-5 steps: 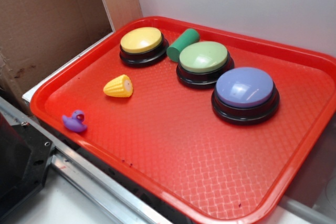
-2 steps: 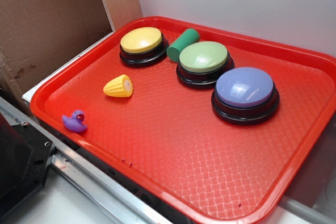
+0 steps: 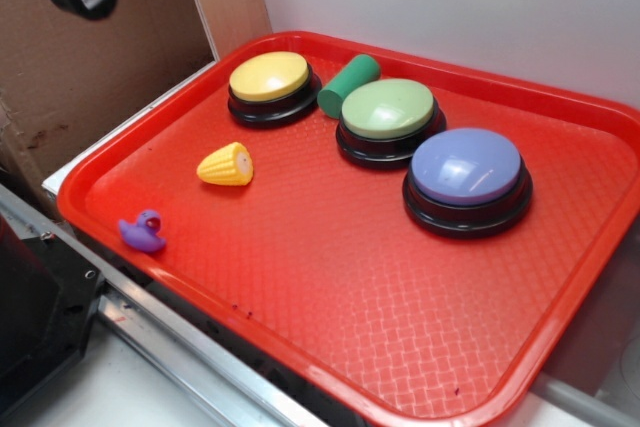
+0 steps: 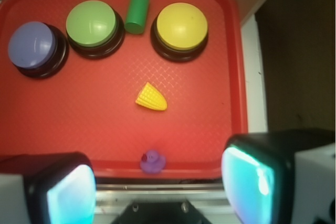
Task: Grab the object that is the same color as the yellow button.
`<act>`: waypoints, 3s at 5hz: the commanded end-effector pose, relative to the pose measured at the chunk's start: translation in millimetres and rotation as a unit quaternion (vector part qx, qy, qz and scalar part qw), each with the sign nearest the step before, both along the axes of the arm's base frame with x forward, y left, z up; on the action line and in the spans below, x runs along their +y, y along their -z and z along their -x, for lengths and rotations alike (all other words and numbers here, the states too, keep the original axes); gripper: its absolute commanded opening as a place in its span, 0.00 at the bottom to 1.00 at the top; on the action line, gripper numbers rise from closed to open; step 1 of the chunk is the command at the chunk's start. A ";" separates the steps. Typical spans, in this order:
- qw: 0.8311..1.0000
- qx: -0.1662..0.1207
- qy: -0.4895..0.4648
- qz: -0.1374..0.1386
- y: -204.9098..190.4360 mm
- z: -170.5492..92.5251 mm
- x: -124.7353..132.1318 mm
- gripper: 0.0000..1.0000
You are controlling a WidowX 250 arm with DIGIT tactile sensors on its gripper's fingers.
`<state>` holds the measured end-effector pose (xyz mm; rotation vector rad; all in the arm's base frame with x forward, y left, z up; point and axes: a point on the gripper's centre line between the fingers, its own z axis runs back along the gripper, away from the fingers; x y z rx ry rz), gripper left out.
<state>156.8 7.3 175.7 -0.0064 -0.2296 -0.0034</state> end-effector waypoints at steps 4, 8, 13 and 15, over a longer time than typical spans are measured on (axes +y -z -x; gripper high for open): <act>0.994 0.047 0.095 -0.027 149.3 -68.3 0.6 1.00; 0.994 0.083 0.066 -0.009 167.7 -73.1 -0.1 0.00; 0.983 0.078 -0.146 0.076 29.7 -74.7 -22.0 0.00; 0.987 0.026 -0.139 0.080 -10.6 -61.9 -51.9 0.00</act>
